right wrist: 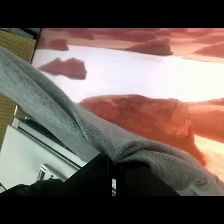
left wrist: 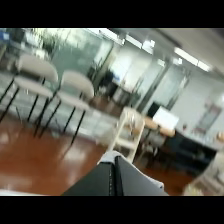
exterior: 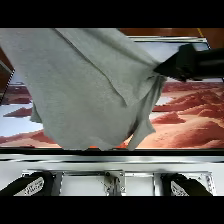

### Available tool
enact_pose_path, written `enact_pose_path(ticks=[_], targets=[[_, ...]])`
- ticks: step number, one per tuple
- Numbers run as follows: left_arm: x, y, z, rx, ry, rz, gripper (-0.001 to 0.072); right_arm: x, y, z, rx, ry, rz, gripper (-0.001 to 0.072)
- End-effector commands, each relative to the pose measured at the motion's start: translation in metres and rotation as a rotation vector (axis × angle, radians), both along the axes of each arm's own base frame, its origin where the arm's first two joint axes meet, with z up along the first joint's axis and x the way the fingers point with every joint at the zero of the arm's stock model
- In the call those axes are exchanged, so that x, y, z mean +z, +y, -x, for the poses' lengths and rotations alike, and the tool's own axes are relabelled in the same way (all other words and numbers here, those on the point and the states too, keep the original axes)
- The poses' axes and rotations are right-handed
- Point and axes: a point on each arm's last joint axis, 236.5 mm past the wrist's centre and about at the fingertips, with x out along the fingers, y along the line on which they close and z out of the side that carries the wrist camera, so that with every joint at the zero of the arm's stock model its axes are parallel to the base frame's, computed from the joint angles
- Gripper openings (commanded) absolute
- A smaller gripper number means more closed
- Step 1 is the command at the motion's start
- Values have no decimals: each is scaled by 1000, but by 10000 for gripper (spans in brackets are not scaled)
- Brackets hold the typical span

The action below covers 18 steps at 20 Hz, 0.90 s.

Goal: Fold the shirts.

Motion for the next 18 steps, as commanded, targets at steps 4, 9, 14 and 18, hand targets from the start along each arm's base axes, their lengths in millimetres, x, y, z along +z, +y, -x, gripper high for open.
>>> enact_pose_path(ticks=[4,9,14,18], targets=[[-190,-101,-101,-295,385,-133,32,-102,-5,-145,-130,-62,130,62],[-350,-123,-93,-497,768,-326,32,-142,-69,-223,-353,-121,142,63],[-431,-130,-59,-632,1045,-357,31,-239,-56,-218,-272,104,192,73],[-446,-125,-43,-653,1144,-366,32,-270,-54,-207,-217,180,239,406]])
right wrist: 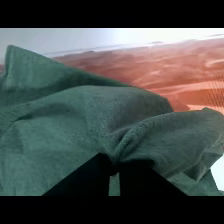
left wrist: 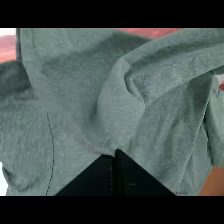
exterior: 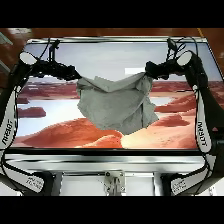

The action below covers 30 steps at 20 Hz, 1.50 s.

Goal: Fold the shirts.

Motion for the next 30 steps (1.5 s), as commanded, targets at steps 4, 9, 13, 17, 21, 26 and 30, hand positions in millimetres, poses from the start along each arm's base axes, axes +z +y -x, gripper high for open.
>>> enact_pose_path(ticks=[4,9,13,17,21,26,30], targets=[[-24,-1,47,-116,193,-37,32,32,-44,27,36,79,25,688],[-12,-1,56,-127,199,-35,32,-2,-92,164,112,538,71,686],[7,-1,58,-127,159,-36,32,-52,-50,204,2,541,-100,687],[18,-4,62,-134,136,-36,32,-96,-9,235,-97,594,-297,687],[18,-19,68,-167,135,-39,32,-127,25,252,-34,583,-205,687],[18,-26,68,-176,127,-38,32,-140,49,257,-22,611,-195,686],[19,-26,67,-172,124,-38,32,-158,60,267,-10,671,-193,687]])
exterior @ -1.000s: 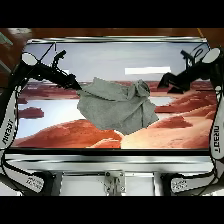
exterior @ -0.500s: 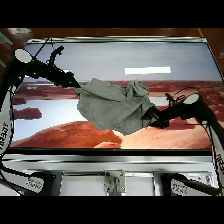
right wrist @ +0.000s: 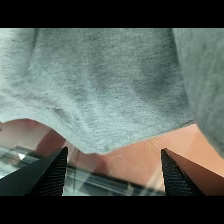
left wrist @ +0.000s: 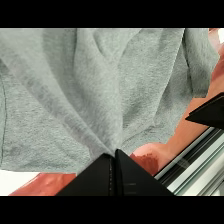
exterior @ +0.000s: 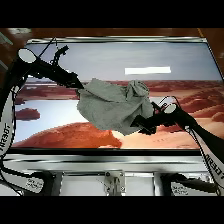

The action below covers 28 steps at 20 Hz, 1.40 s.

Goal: Fold the shirts.

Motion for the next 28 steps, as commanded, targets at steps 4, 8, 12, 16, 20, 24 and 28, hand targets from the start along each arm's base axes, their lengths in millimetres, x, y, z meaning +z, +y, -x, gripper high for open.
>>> enact_pose_path(ticks=[4,8,12,16,20,24,28], targets=[[2,-1,-8,23,-29,4,32,-19,-1,-17,-106,2,32,494],[3,0,-15,41,-51,7,32,-24,-7,-30,-164,-28,57,147],[-7,20,-25,19,-116,-73,32,-9,-26,-56,-196,-76,49,62],[-28,73,0,78,78,-155,32,54,-118,-108,-237,-198,113,62],[-66,74,80,-34,416,-146,32,124,-201,-148,-378,-335,132,61],[-84,-7,132,-141,569,116,32,134,-235,-140,-372,-349,158,62],[-81,-51,82,-2,393,232,32,109,-235,-118,-272,-254,190,638]])
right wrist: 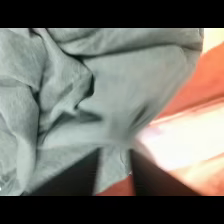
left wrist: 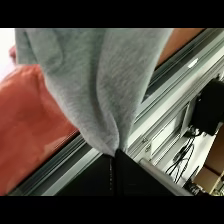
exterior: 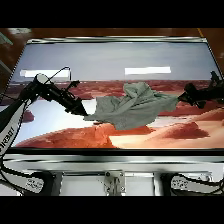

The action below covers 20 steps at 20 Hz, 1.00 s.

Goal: Fold the shirts.

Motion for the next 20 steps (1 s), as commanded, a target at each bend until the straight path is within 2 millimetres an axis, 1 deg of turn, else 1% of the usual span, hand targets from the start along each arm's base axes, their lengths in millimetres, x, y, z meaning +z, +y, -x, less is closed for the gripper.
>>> enact_pose_path(ticks=[1,2,4,5,6,7,8,9,10,11,12,13,17,20], targets=[[18,-39,-39,159,-93,146,32,-6,0,14,86,39,-2,689],[29,-41,-52,195,-123,178,32,-2,5,18,122,32,-18,690],[49,-37,-75,233,-196,198,32,0,15,39,167,97,-65,689],[58,-35,-84,241,-235,203,33,-5,27,52,200,150,-99,689],[66,-34,-91,248,-264,207,32,-16,38,65,226,197,-113,689],[72,-33,-95,244,-291,212,32,-35,51,73,226,234,-118,689],[77,-34,-98,239,-310,215,32,-55,64,75,197,252,-117,689],[80,-34,-99,239,-318,217,32,-77,75,73,148,253,-105,689],[80,-34,-99,238,-317,218,32,-95,82,70,96,250,-86,689],[80,-34,-98,235,-315,218,33,-109,87,68,39,249,-67,689],[80,-34,-97,232,-313,219,32,-118,92,67,-4,251,-61,689],[80,-34,-96,230,-311,220,32,-123,100,67,-13,250,-60,689],[80,-32,-98,235,-312,219,32,-137,138,68,43,266,-79,689],[80,-32,-98,236,-312,219,32,-146,161,61,31,258,-99,688]])
